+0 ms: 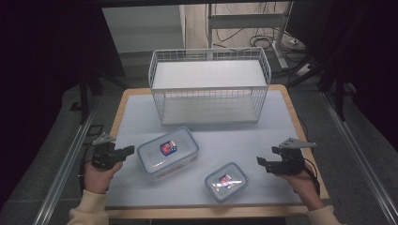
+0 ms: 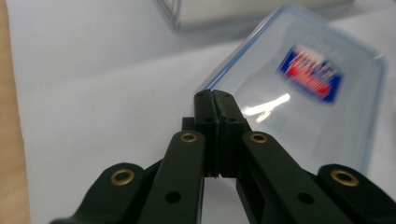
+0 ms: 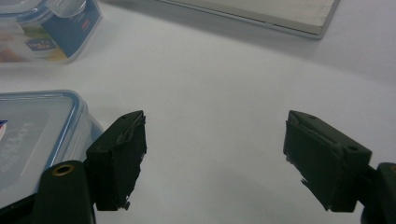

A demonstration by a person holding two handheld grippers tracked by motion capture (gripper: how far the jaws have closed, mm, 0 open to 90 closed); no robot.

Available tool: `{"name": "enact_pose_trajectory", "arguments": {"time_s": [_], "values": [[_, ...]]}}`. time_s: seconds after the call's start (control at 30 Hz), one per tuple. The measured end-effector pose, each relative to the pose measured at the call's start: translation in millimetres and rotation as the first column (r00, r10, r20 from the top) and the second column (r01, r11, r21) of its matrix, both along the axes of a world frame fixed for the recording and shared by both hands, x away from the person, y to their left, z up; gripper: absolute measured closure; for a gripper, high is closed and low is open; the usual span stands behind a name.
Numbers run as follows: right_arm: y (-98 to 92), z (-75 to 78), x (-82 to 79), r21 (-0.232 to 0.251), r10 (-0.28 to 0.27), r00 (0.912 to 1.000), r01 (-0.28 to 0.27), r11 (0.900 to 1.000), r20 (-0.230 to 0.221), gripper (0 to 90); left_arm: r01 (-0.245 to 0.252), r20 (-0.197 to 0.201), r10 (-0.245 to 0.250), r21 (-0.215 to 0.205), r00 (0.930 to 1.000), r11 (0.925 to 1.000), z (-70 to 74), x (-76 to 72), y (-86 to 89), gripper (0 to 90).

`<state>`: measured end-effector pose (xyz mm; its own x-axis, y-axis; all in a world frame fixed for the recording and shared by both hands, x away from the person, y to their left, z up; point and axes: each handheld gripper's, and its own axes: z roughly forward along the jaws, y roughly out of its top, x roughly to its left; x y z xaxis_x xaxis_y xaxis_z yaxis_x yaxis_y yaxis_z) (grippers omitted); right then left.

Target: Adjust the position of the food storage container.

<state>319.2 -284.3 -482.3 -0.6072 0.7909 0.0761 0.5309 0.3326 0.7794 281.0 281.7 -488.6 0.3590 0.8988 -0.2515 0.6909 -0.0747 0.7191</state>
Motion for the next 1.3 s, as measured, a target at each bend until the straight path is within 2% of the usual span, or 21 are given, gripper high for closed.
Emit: {"name": "enact_pose_trajectory", "arguments": {"time_s": [0.03,0.07,0.13,0.5,0.7,0.9,1.03,1.3], "values": [[-0.3,-0.4,0.3,-0.002,-0.002,1.0000,0.002,1.000,-0.001,21.4,-0.006,-0.032,0.005,-0.019,0.9995,0.9998,-8.4,0.7,2.7,89.6],[-0.3,-0.4,0.3,-0.002,-0.002,1.0000,0.002,1.000,-0.001,21.4,-0.006,-0.032,0.005,-0.019,0.9995,0.9998,-8.4,0.7,2.7,89.6],[-0.1,-0.5,0.4,-0.002,-0.007,1.0000,0.007,1.000,-0.002,21.3,-0.002,-0.063,0.001,-0.023,0.9980,0.9997,-16.7,1.6,2.4,89.7],[-1.5,-3.4,1.7,-0.015,-0.015,0.9998,0.015,1.000,-0.012,21.0,0.004,-0.116,-0.005,-0.007,0.9933,1.0000,-27.3,7.3,-5.8,89.7],[-1.5,-4.1,1.7,-0.017,-0.016,0.9998,0.016,1.000,-0.012,21.0,0.007,-0.137,-0.005,0.009,0.9905,0.9999,-30.3,11.7,-12.3,89.8],[-0.1,-4.6,1.2,-0.021,-0.013,0.9998,0.013,1.000,-0.016,21.0,0.009,-0.141,-0.007,0.014,0.9900,0.9999,-28.6,16.6,-18.6,89.8],[-0.1,-5.2,1.2,-0.021,-0.016,0.9997,0.015,1.000,-0.018,21.0,0.025,-0.144,-0.021,0.025,0.9893,0.9994,-28.7,25.9,-24.8,89.8],[0.6,-5.8,1.2,-0.022,-0.010,0.9998,0.010,1.000,-0.017,21.0,0.048,-0.145,-0.044,0.019,0.9884,0.9987,-27.9,48.0,-39.3,89.8]]}}
